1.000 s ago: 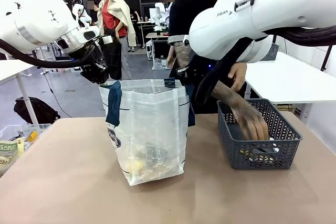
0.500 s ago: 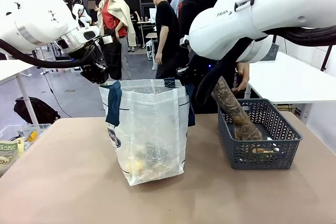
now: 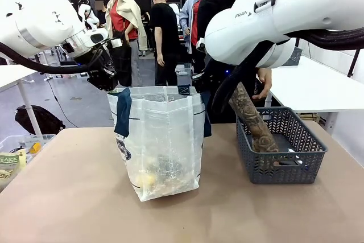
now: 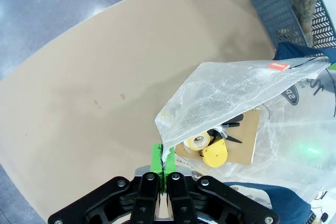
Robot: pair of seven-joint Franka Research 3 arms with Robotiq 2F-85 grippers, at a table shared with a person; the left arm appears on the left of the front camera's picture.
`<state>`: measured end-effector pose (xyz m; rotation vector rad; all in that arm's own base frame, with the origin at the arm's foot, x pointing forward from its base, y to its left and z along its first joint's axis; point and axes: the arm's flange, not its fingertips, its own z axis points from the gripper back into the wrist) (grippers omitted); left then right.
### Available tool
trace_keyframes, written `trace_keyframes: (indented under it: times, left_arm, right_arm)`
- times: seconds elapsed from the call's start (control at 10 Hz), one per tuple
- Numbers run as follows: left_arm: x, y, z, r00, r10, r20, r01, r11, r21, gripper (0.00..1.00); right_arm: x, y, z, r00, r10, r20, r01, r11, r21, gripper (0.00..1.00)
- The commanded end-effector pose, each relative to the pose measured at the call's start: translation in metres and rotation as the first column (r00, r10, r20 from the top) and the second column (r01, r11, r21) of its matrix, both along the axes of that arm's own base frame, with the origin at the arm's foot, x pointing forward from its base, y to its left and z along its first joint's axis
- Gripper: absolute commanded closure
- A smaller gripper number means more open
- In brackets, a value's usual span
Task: Transfer purchased items from the store into the shopping bag.
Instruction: Move the Reusable shopping bag to the right side of the table.
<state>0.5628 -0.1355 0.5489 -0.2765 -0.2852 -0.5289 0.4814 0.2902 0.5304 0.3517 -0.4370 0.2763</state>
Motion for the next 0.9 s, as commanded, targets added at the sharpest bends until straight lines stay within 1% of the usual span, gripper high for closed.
trace_keyframes:
  times: [0.0, 0.8]
  left_arm:
    - [-0.0011, 0.003, 0.0029, 1.0, 0.018, 0.0, -0.018, 1.0, -0.001, 1.0]
    - [-0.0011, 0.003, 0.0029, 1.0, 0.018, 0.0, -0.018, 1.0, -0.001, 1.0]
  right_arm:
    - [0.0007, -0.0034, 0.0006, 1.0, -0.001, 0.0, 0.001, 1.0, 0.009, 1.0]
    - [0.0007, -0.0034, 0.0006, 1.0, -0.001, 0.0, 0.001, 1.0, 0.009, 1.0]
